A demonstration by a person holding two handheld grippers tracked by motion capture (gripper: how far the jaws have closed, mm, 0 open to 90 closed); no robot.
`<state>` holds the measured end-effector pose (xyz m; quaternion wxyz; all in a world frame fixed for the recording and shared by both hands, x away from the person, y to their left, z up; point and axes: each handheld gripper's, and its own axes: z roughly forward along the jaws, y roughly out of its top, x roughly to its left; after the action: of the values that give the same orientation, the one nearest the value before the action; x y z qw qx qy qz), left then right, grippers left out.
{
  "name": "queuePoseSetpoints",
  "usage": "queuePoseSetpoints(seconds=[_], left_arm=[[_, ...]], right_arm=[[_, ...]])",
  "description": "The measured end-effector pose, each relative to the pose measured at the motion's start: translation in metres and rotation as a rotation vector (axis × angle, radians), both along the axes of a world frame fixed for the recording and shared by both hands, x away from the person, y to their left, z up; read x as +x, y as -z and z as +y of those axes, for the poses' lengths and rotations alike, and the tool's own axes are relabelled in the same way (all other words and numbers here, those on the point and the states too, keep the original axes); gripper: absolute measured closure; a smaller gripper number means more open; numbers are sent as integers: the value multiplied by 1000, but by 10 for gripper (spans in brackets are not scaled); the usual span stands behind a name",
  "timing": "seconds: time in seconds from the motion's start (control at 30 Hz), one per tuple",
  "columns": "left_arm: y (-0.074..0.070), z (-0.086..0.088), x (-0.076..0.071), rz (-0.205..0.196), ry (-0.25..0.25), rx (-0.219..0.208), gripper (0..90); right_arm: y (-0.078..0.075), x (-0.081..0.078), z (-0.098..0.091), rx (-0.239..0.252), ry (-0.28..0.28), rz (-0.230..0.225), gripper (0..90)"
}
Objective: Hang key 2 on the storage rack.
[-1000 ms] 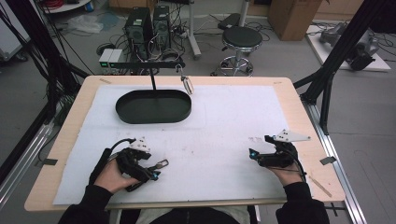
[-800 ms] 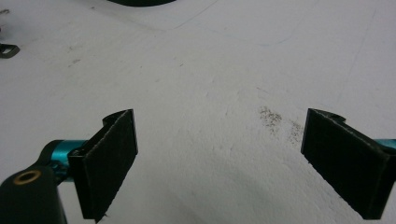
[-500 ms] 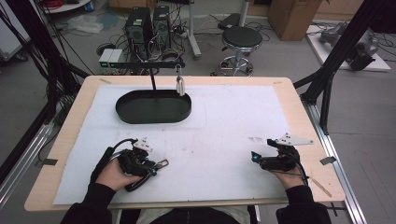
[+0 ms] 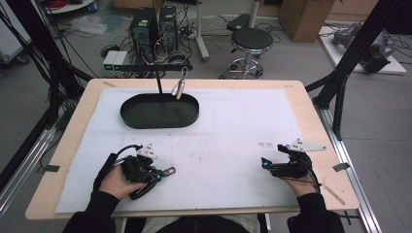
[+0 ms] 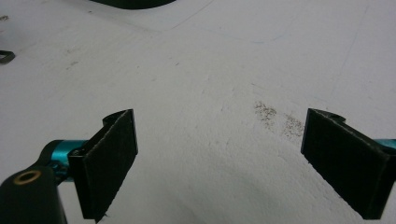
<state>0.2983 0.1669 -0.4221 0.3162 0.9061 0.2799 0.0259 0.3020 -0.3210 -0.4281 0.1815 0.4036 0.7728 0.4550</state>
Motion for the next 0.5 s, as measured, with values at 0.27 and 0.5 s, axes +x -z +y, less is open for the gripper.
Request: queuePoseSetpoints(seconds=[0.27, 0.5], left_arm=[[-22, 16, 9, -21, -40, -111, 845], [-44, 29, 21, -62, -80, -136, 845]], right_arm=[[2, 0, 1, -2, 0, 10, 101], [3, 0, 2, -8, -4, 8, 101]])
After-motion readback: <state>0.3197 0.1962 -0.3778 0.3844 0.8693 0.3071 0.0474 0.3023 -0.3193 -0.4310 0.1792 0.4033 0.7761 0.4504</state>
